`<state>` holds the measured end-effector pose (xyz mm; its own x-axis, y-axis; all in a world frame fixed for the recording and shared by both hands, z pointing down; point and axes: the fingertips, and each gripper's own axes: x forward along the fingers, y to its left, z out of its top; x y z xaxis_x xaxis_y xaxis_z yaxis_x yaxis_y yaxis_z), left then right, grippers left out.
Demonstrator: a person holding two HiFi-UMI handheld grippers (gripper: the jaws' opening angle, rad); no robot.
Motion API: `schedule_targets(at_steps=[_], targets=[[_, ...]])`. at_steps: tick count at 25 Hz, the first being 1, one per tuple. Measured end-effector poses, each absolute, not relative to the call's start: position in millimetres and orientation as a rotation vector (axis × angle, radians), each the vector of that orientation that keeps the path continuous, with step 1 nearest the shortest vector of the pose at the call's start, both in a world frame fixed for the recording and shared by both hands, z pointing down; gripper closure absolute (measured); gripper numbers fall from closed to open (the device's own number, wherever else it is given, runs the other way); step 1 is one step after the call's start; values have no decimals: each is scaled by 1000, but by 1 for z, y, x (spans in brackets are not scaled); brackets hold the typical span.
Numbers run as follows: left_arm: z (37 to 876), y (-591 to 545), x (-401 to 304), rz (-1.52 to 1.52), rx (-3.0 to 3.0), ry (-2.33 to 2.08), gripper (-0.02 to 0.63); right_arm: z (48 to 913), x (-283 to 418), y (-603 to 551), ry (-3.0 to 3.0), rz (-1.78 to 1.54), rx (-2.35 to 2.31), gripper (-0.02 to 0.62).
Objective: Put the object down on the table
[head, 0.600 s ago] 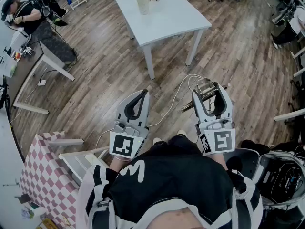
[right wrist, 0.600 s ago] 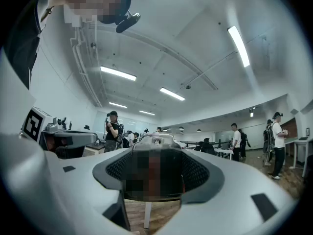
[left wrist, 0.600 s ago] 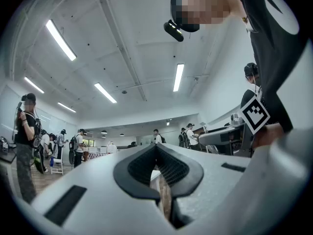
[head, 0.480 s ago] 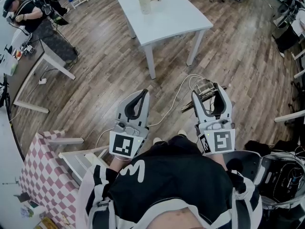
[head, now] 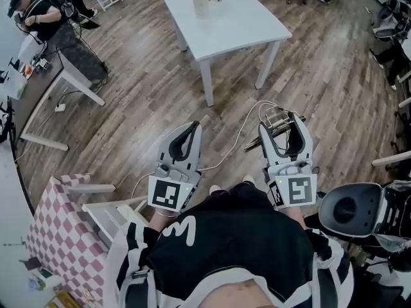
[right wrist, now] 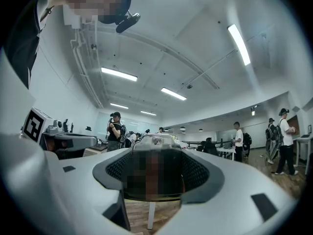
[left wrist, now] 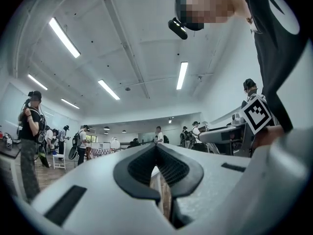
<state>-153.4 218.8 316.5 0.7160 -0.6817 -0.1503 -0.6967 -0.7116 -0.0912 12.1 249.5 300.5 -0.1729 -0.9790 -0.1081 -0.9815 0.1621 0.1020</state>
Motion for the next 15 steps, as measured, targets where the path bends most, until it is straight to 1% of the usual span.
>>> schedule_targets(at_steps=[15], targets=[[339,212,-164,112,-2826,1133,601,315,3,247,2391,165,-2022,305]])
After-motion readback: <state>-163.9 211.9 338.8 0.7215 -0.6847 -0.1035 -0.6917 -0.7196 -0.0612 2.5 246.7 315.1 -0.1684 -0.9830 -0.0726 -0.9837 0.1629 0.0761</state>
